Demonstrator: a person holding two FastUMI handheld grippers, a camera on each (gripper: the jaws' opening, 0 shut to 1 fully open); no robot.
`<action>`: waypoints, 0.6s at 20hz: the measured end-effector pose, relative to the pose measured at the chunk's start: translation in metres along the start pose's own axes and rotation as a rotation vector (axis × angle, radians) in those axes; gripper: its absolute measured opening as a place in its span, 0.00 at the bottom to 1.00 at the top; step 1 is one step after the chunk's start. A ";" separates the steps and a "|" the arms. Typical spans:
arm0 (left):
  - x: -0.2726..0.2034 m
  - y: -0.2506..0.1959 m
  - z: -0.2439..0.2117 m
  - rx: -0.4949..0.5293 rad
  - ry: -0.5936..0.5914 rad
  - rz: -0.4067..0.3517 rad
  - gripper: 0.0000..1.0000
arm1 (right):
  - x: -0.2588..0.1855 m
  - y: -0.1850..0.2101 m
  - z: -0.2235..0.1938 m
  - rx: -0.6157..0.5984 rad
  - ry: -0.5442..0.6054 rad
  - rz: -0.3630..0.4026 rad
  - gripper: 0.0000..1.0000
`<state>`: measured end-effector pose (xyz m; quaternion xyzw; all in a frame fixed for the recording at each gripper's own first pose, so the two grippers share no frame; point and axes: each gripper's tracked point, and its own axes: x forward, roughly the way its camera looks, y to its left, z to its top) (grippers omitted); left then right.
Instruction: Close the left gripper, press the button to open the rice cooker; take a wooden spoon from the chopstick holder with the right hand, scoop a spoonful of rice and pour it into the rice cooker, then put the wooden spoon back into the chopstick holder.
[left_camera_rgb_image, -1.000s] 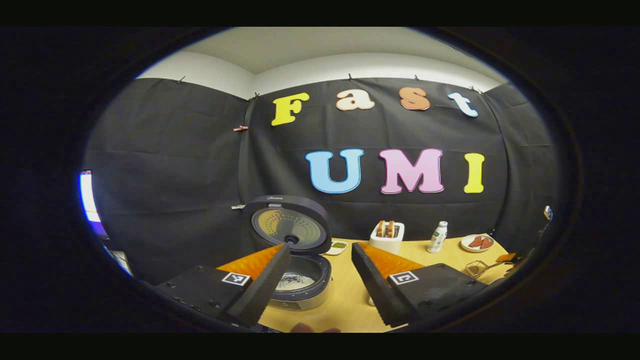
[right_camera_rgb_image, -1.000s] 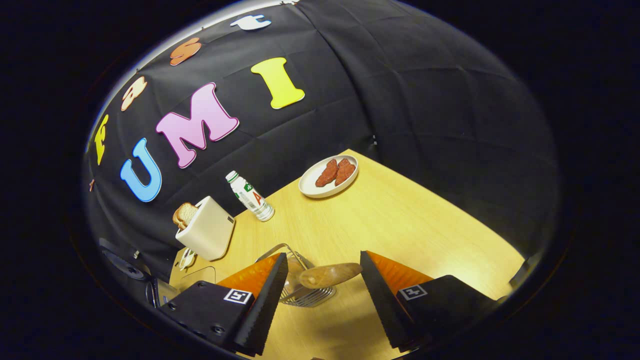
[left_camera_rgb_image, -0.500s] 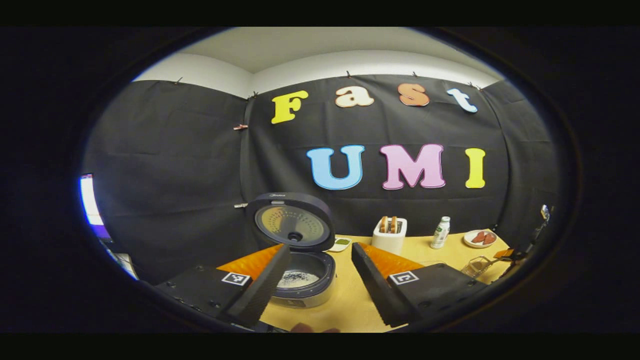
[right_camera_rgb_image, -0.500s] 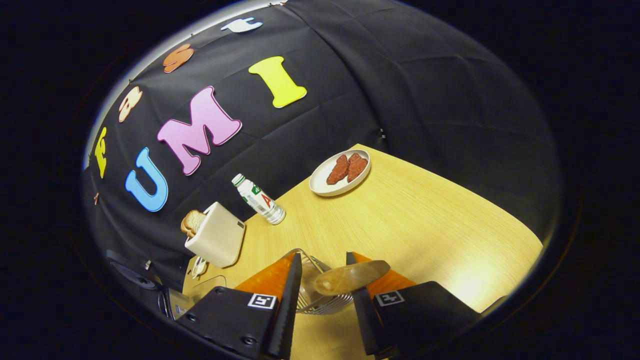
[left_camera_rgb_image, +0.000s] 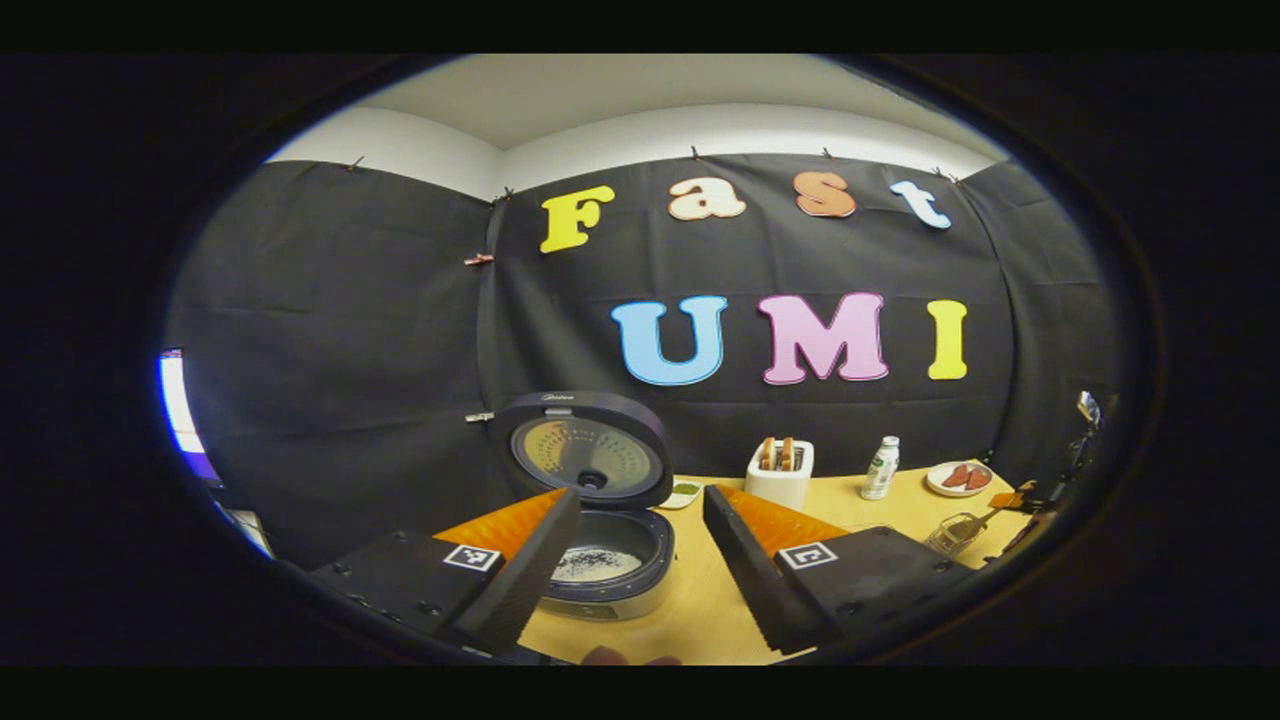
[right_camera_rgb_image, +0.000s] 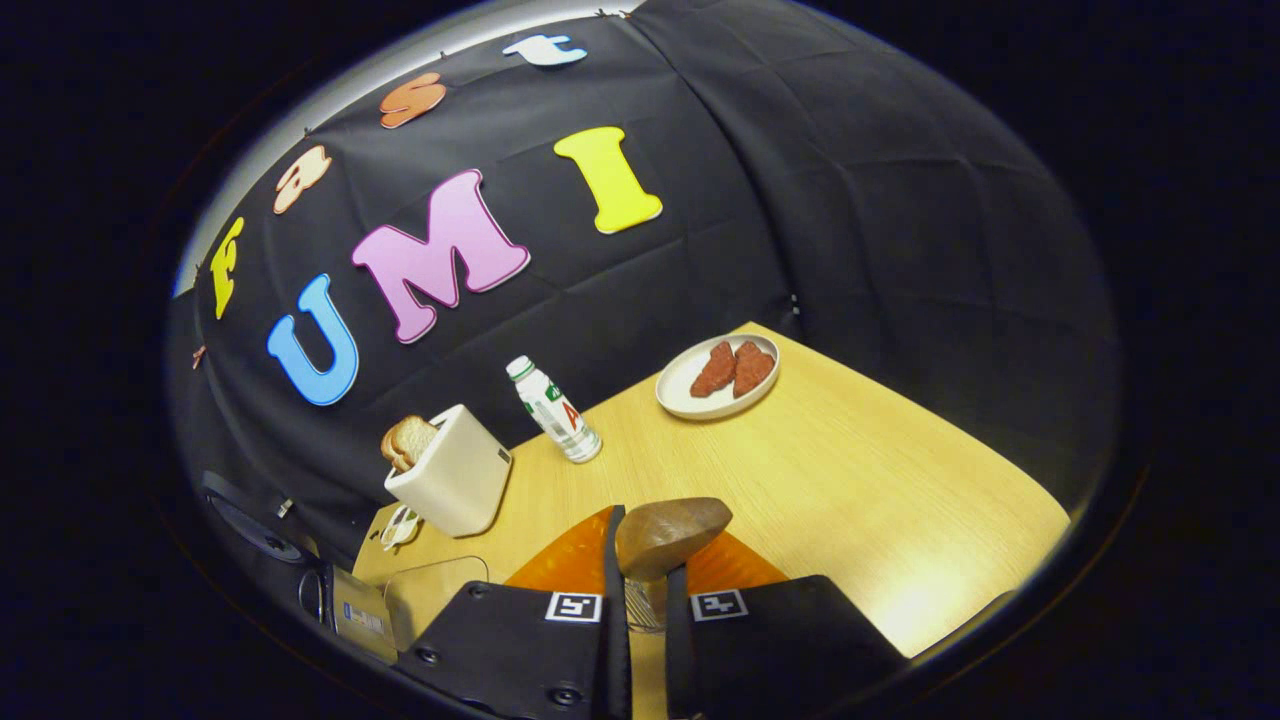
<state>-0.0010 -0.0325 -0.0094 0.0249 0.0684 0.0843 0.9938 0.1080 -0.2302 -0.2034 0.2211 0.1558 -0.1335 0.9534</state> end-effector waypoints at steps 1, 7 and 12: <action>0.001 0.001 0.000 -0.004 -0.001 -0.003 0.86 | -0.003 0.005 0.007 -0.010 -0.018 0.005 0.18; 0.006 0.015 -0.004 -0.056 -0.006 -0.006 0.86 | -0.022 0.040 0.041 -0.016 -0.079 0.040 0.18; 0.010 0.025 -0.003 -0.057 -0.021 -0.018 0.86 | -0.034 0.106 0.040 -0.039 -0.070 0.142 0.18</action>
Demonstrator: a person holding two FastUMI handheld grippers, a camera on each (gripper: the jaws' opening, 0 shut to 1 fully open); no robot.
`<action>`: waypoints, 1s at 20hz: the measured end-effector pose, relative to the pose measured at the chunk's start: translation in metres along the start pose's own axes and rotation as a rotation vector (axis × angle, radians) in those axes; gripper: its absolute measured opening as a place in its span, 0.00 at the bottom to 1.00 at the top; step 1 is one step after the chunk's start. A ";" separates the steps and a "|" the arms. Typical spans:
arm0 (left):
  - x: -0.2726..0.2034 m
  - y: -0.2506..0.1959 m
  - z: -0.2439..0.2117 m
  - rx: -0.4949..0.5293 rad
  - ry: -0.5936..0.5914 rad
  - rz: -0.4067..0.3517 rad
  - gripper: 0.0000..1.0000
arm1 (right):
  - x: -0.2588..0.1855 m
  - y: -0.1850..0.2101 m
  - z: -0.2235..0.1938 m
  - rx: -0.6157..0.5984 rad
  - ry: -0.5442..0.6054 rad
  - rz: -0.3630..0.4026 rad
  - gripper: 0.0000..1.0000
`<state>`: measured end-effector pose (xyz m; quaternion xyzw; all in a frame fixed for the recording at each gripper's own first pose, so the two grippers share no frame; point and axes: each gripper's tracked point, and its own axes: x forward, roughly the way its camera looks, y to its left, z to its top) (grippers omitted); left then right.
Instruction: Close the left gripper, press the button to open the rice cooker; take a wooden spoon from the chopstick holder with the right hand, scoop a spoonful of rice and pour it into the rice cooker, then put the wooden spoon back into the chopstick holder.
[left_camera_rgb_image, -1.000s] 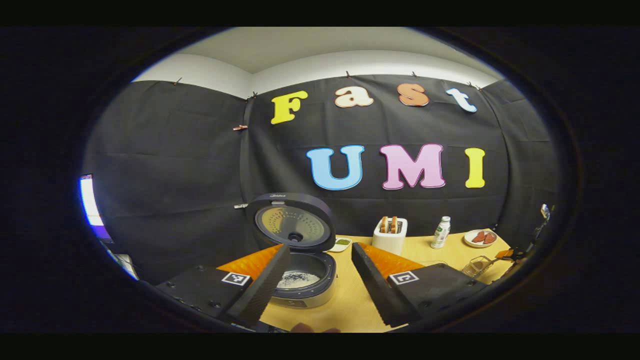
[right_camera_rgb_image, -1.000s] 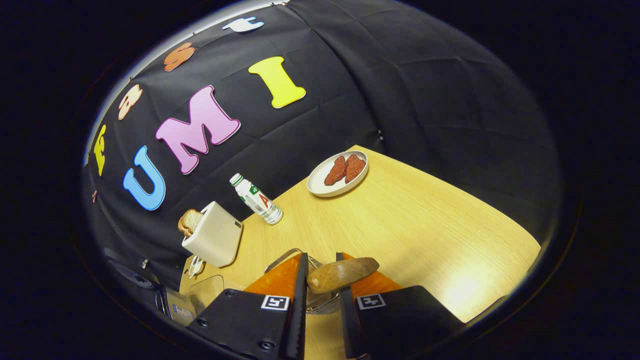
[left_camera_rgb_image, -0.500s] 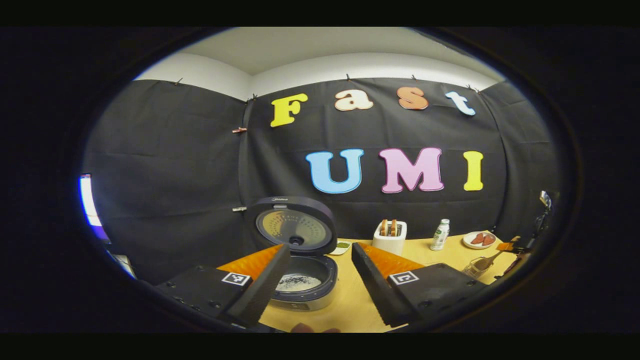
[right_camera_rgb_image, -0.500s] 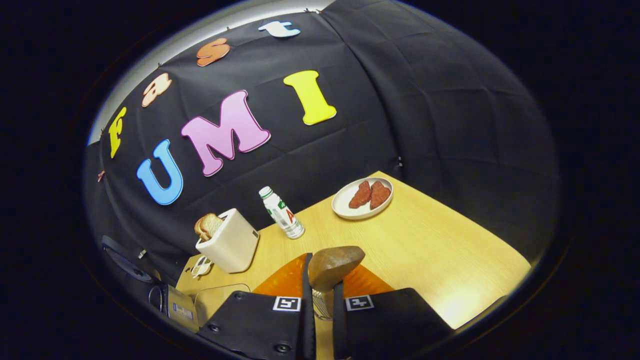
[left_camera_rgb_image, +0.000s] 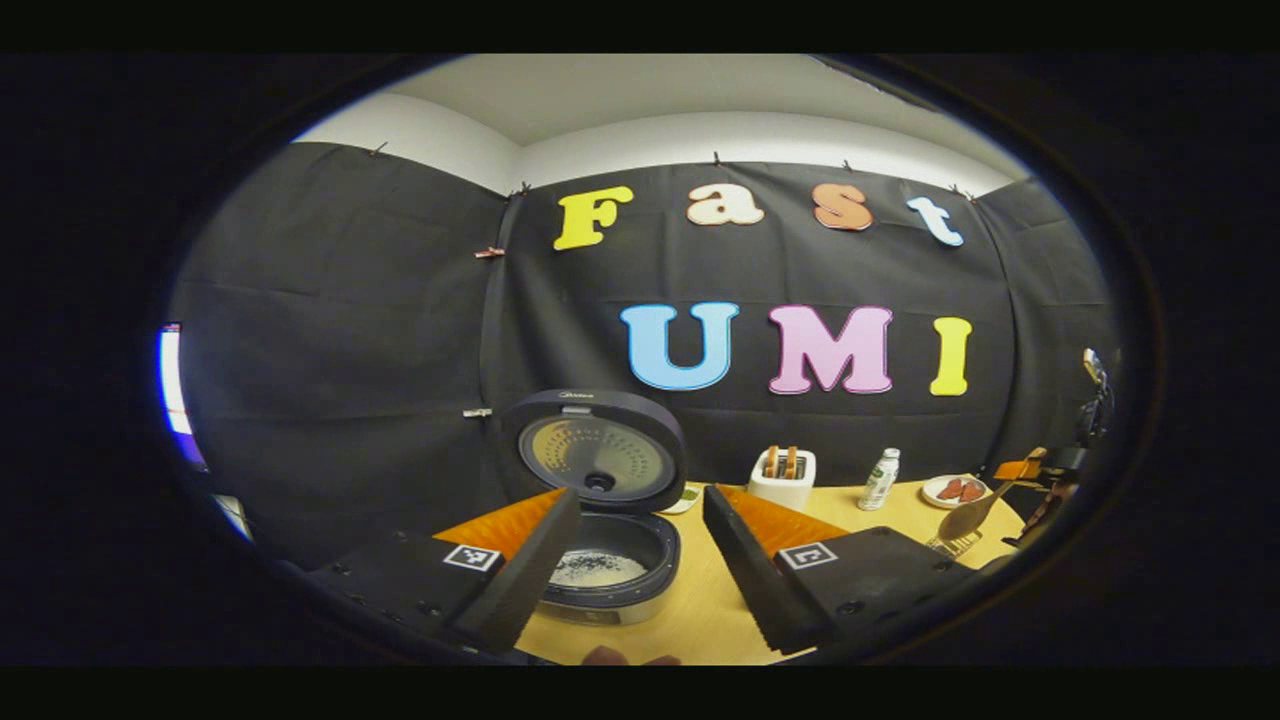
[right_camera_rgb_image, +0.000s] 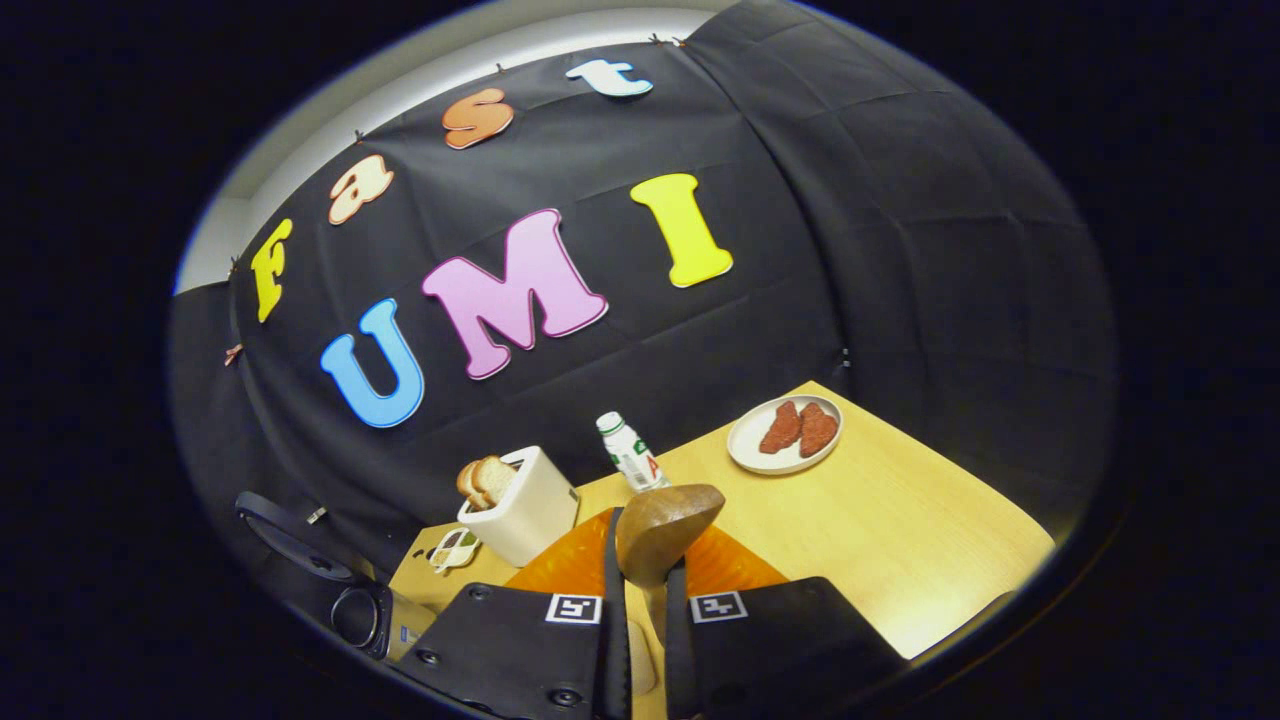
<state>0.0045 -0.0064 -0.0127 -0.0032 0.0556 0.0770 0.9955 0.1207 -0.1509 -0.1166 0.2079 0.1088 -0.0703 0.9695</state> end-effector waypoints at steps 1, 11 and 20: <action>0.001 0.002 0.001 0.003 -0.003 -0.003 0.86 | 0.001 0.015 -0.005 -0.004 0.008 0.024 0.17; 0.008 0.030 0.002 0.031 0.001 -0.034 0.86 | 0.036 0.100 -0.101 -0.063 0.163 0.098 0.18; 0.024 0.065 -0.003 0.026 0.019 -0.058 0.86 | 0.056 0.112 -0.170 -0.076 0.236 0.027 0.18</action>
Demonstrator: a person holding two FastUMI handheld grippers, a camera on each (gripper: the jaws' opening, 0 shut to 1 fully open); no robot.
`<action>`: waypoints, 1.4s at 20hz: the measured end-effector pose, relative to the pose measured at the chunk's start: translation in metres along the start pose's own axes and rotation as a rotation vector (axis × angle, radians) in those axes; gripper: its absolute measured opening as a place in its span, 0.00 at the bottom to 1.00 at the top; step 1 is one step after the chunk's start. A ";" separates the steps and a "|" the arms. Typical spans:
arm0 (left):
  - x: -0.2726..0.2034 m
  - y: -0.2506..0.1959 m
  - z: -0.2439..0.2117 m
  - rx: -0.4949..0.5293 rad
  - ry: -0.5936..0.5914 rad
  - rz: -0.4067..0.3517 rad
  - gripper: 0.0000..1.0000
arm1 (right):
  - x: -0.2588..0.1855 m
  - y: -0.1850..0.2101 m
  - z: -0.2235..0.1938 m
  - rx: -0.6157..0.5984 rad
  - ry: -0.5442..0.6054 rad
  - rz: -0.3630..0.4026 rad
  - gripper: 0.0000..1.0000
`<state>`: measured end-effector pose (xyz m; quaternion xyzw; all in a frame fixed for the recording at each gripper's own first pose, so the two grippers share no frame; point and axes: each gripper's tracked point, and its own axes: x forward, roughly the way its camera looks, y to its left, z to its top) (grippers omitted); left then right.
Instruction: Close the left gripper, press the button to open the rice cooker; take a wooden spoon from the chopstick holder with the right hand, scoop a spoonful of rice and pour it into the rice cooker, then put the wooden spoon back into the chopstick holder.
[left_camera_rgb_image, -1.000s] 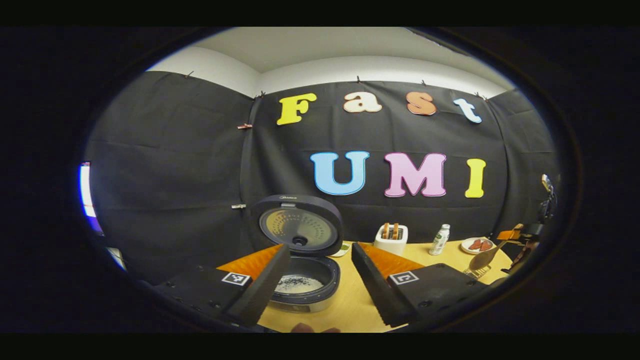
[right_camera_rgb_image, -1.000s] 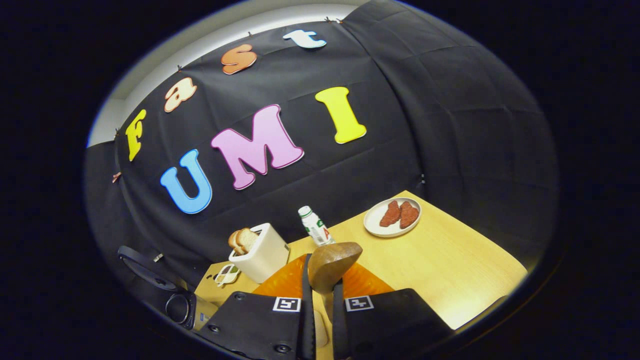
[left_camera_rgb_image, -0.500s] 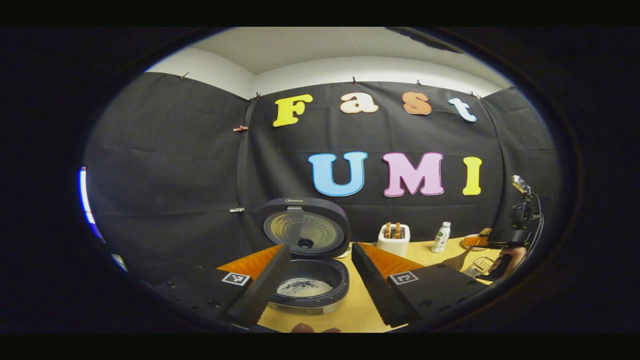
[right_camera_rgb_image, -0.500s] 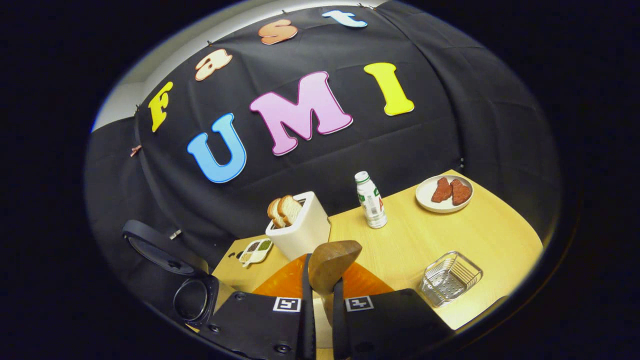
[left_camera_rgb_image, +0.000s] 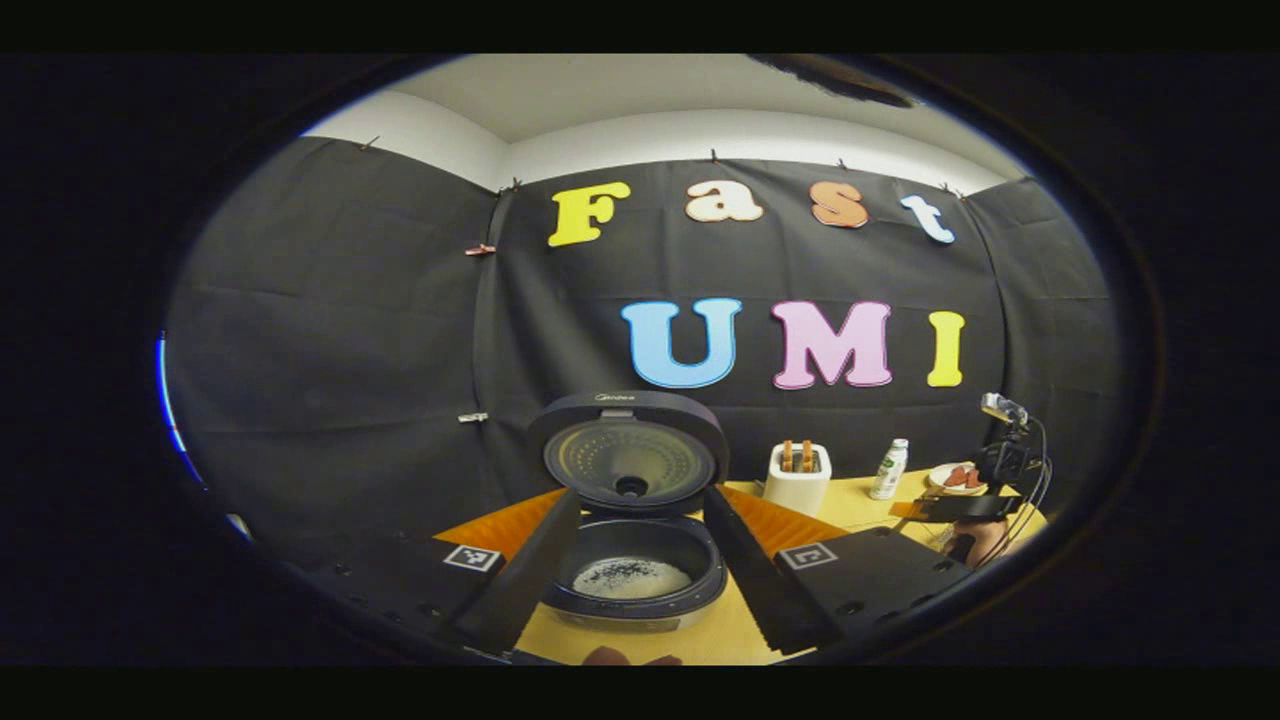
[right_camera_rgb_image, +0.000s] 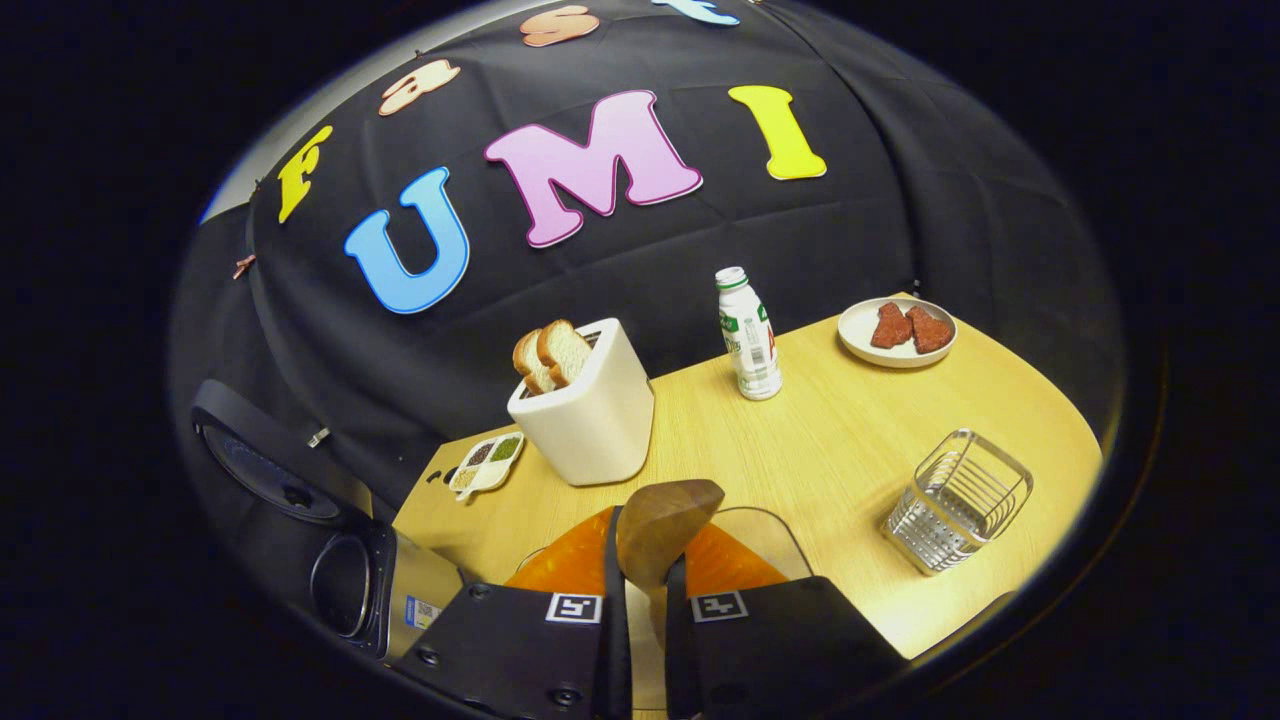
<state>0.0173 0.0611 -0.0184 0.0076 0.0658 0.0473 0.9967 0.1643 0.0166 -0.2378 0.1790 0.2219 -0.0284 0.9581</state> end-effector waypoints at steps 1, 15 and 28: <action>0.001 0.004 0.000 -0.001 0.001 -0.002 0.86 | -0.001 0.005 -0.005 -0.004 0.001 0.000 0.18; -0.004 0.026 -0.005 -0.007 -0.006 -0.031 0.86 | -0.026 0.043 -0.038 0.191 0.061 0.019 0.17; -0.010 0.023 0.004 0.003 -0.026 -0.050 0.86 | -0.045 0.013 0.003 0.421 -0.022 -0.013 0.17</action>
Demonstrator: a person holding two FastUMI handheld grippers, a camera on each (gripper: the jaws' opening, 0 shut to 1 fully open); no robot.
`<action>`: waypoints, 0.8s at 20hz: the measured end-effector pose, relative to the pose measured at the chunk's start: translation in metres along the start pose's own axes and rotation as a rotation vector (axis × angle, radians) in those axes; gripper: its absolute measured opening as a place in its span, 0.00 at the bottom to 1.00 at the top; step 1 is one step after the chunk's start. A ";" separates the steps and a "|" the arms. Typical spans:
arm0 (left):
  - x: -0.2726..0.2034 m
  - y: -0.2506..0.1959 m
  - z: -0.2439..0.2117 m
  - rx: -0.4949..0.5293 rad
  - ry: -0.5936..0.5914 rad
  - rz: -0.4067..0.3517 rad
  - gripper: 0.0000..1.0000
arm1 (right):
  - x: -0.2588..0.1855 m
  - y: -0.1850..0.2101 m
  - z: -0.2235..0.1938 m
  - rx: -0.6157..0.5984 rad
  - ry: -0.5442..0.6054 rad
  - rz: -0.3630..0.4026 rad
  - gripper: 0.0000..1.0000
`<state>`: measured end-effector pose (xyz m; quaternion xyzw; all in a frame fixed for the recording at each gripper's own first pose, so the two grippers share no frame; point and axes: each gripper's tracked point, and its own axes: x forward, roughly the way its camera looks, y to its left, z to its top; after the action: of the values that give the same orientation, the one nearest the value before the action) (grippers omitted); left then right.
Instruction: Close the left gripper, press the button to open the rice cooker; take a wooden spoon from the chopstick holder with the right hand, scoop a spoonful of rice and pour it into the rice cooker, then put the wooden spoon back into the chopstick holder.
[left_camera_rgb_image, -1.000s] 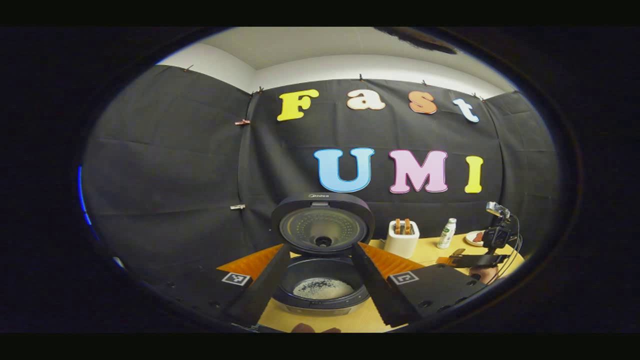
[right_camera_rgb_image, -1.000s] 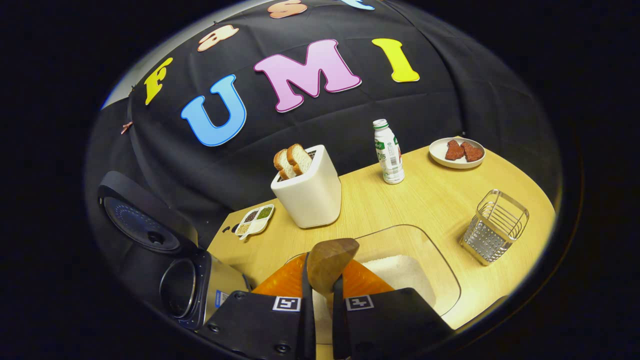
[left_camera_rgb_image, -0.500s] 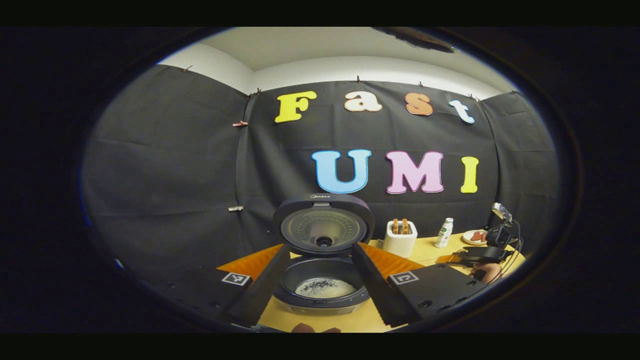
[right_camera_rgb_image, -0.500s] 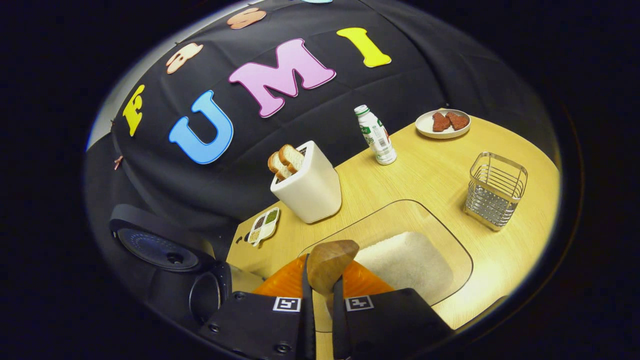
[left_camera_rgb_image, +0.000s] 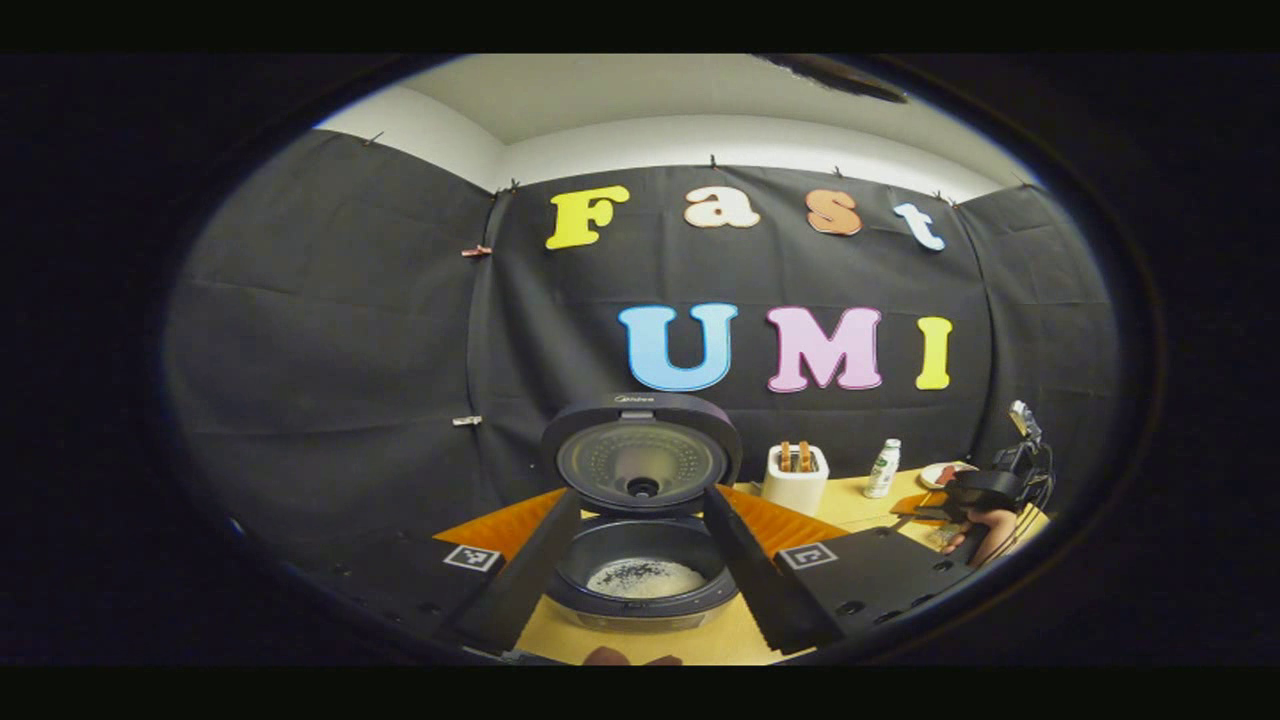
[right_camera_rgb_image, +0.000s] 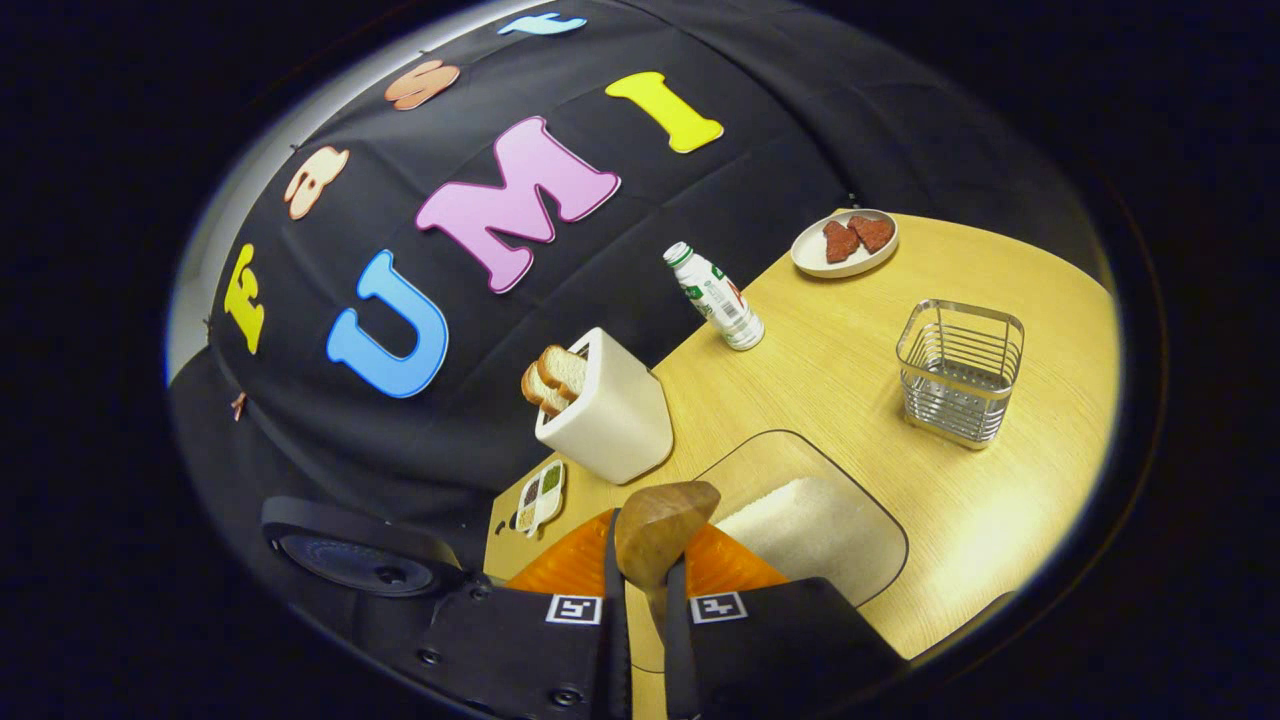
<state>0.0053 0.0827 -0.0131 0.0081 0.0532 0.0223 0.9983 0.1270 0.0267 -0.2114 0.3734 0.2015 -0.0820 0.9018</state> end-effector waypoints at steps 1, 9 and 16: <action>0.000 -0.001 0.001 0.004 -0.003 -0.002 0.86 | -0.001 0.000 0.005 0.010 -0.009 0.000 0.17; -0.004 0.001 0.006 0.000 -0.028 -0.003 0.86 | -0.020 0.032 0.016 0.032 -0.024 0.059 0.17; -0.012 0.022 0.005 -0.014 -0.043 0.046 0.85 | -0.036 0.112 -0.014 -0.022 0.050 0.196 0.17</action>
<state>-0.0071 0.1043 -0.0067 0.0026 0.0314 0.0453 0.9985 0.1231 0.1160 -0.1336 0.3832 0.1873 0.0184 0.9043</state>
